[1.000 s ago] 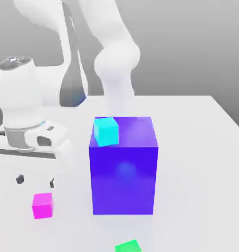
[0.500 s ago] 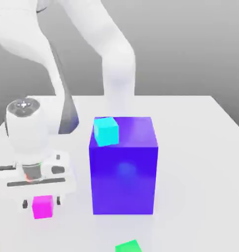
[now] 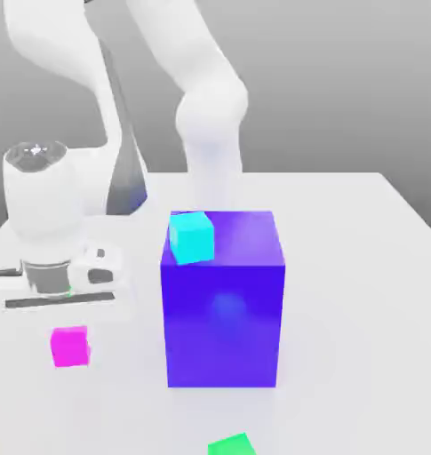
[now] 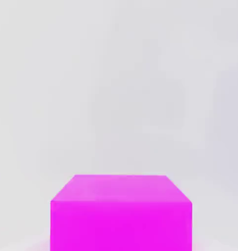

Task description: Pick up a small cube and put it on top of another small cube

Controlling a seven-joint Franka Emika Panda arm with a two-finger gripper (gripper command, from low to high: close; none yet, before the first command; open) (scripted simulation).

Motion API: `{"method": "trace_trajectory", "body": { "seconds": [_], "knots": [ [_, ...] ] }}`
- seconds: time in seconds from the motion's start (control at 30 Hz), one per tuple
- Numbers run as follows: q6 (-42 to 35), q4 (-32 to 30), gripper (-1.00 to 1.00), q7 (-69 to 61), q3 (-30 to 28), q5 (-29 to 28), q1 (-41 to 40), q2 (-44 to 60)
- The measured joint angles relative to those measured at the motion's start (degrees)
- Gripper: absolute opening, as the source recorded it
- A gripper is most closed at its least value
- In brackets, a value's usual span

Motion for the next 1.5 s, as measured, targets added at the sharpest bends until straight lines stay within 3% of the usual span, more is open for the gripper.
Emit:
{"method": "trace_trajectory", "body": {
  "seconds": [0.37, 0.6, 0.73, 0.93, 1.2, 1.33, 1.37, 1.5],
  "knots": [
    [-2.2, 5.0, -1.0, 29.3, 18.4, 17.3, -6.7, 10.9],
    [-3.3, 8.1, -1.0, 49.3, 22.6, 27.0, -3.5, 17.1],
    [-4.1, 10.0, -1.0, 62.8, 14.6, 29.6, 8.7, 18.7],
    [-6.8, 13.1, -1.0, 89.8, 0.5, 23.7, 29.1, 12.8],
    [-7.7, 16.5, -1.0, 123.1, -12.9, 19.1, 50.0, 2.9],
    [-3.8, 18.0, -1.0, 131.7, -21.8, 12.0, 58.4, -4.0],
    [-2.8, 18.3, 1.0, 133.0, -23.7, 10.2, 60.0, -5.5],
    [-2.8, 18.3, 1.0, 133.0, -23.7, 10.2, 60.0, -5.5]
  ]
}}
